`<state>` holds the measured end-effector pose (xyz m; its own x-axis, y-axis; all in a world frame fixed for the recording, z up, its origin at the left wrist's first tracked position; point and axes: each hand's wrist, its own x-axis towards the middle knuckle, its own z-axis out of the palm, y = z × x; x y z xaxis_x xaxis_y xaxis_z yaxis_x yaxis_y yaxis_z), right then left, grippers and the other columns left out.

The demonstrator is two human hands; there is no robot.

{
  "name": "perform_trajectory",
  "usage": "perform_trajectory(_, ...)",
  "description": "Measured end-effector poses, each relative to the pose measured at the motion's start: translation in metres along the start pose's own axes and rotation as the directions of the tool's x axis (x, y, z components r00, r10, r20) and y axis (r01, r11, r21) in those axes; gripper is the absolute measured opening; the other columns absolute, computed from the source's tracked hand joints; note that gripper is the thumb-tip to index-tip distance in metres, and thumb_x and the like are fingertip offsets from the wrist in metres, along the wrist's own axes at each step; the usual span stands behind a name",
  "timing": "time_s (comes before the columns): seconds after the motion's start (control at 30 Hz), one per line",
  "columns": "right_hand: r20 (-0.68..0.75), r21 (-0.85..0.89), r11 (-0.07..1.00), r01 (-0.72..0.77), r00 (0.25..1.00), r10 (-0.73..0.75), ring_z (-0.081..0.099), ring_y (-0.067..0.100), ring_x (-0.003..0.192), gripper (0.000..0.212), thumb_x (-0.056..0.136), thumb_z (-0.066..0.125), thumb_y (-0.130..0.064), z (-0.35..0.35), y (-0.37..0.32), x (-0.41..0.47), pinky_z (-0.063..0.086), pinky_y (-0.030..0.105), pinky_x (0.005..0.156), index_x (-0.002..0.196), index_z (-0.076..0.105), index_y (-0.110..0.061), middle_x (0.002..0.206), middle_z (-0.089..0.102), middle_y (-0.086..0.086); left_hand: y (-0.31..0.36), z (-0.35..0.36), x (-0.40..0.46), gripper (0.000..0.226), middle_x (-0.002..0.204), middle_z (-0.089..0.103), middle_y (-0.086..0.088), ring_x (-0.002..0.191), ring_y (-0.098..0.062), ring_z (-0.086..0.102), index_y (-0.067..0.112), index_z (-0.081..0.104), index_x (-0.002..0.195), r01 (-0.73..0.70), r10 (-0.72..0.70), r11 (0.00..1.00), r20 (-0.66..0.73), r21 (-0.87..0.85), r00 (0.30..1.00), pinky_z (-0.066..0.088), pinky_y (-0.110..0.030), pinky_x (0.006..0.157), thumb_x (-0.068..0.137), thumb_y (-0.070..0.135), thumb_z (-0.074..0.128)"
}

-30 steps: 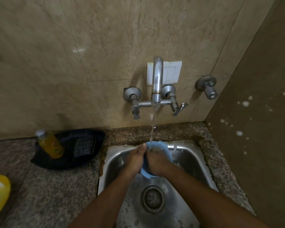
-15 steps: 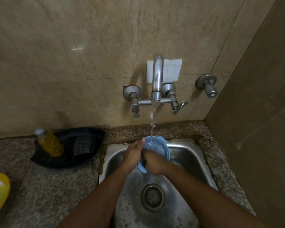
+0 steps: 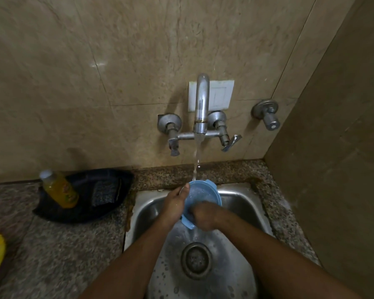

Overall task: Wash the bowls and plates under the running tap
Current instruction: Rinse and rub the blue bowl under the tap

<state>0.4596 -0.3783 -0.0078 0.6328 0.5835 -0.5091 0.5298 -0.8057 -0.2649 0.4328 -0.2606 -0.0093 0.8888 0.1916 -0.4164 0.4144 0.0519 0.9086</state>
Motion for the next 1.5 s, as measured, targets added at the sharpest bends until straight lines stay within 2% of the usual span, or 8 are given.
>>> perform_trajectory(0.1,-0.134,-0.199,0.973,-0.117,0.987,0.091,0.053,0.027,0.123,0.041,0.098,0.053,-0.021,-0.006,0.0,0.003,0.037,0.037,0.107,0.135,0.05,-0.003,0.133,0.056,0.014,-0.002,0.007,0.001,0.028,0.108,0.069,0.006,0.1,-0.013,0.062,0.03,0.064,0.113,0.021,-0.022,0.999,0.019,0.04,1.0,0.05,-0.038,0.092,0.097,0.047,0.049)
perform_trajectory(0.33,-0.264,0.252,0.954,0.163,0.96,-0.094,0.063,0.032,0.097,0.032,0.088,0.057,-0.01,0.001,-0.007,0.005,0.051,0.043,0.087,0.12,0.055,-0.004,0.111,0.065,0.019,0.009,0.0,0.011,0.028,0.097,0.076,-0.008,0.094,-0.021,0.071,0.016,0.074,0.103,-0.058,0.056,0.998,-0.054,-0.032,0.997,0.054,-0.035,0.087,0.096,0.037,0.056)
perform_trajectory(0.47,-0.035,-0.064,0.998,0.013,0.999,-0.015,0.058,0.03,0.115,0.034,0.095,0.052,-0.02,-0.013,0.004,-0.001,0.042,0.038,0.1,0.126,0.059,-0.006,0.125,0.062,0.015,0.01,0.003,0.006,0.027,0.1,0.074,-0.007,0.094,-0.022,0.07,0.018,0.071,0.106,-0.027,0.025,0.997,-0.02,-0.073,0.999,0.056,-0.038,0.087,0.097,0.038,0.055)
perform_trajectory(0.57,-0.188,-0.225,0.97,-0.096,0.981,0.053,0.055,0.029,0.121,0.037,0.098,0.049,-0.027,-0.02,0.002,0.001,0.037,0.04,0.104,0.128,0.057,-0.006,0.128,0.061,0.014,0.008,0.012,0.006,0.032,0.103,0.075,-0.002,0.098,-0.019,0.07,0.021,0.071,0.11,-0.025,0.027,0.999,0.042,-0.034,0.999,0.054,-0.044,0.094,0.095,0.045,0.055)
perform_trajectory(0.83,-0.21,0.266,0.952,0.154,0.973,-0.099,0.062,0.028,0.102,0.036,0.089,0.054,-0.011,-0.003,-0.005,-0.004,0.051,0.042,0.089,0.125,0.053,-0.008,0.116,0.063,0.013,0.011,-0.001,0.009,0.024,0.099,0.076,-0.007,0.093,-0.018,0.071,0.021,0.073,0.097,-0.04,0.038,0.994,-0.014,-0.101,0.999,0.055,-0.035,0.086,0.096,0.038,0.056)
perform_trajectory(1.03,-0.308,-0.348,0.936,0.06,0.935,-0.175,0.06,0.028,0.099,0.032,0.085,0.052,-0.035,-0.016,0.01,-0.047,0.045,0.037,0.093,0.106,0.067,-0.017,0.106,0.065,0.008,0.013,-0.007,0.004,0.028,0.094,0.076,-0.006,0.088,-0.022,0.073,0.018,0.072,0.102,-0.068,0.068,0.992,-0.009,-0.109,0.998,0.058,-0.032,0.075,0.097,0.039,0.054)
perform_trajectory(1.27,-0.305,-0.198,0.964,0.176,0.924,-0.231,0.051,0.021,0.118,0.052,0.078,0.062,-0.029,0.008,0.002,-0.051,0.03,0.032,0.107,0.129,0.054,-0.019,0.129,0.057,0.001,0.018,-0.016,0.008,0.021,0.095,0.075,0.003,0.092,-0.016,0.07,0.03,0.073,0.096,-0.165,0.17,0.982,-0.049,0.09,0.984,0.055,-0.041,0.09,0.095,0.044,0.056)
perform_trajectory(1.5,-0.703,0.158,0.987,0.033,0.705,0.089,0.062,0.016,0.095,0.034,0.069,0.05,-0.019,0.027,0.039,-0.075,0.048,0.036,0.088,0.094,0.071,-0.028,0.096,0.07,-0.008,0.001,-0.04,-0.014,0.063,0.122,0.042,-0.009,0.101,-0.022,0.056,0.025,0.039,0.146,-0.403,0.574,0.391,0.123,0.828,0.81,0.051,-0.034,0.082,0.092,0.056,0.049)
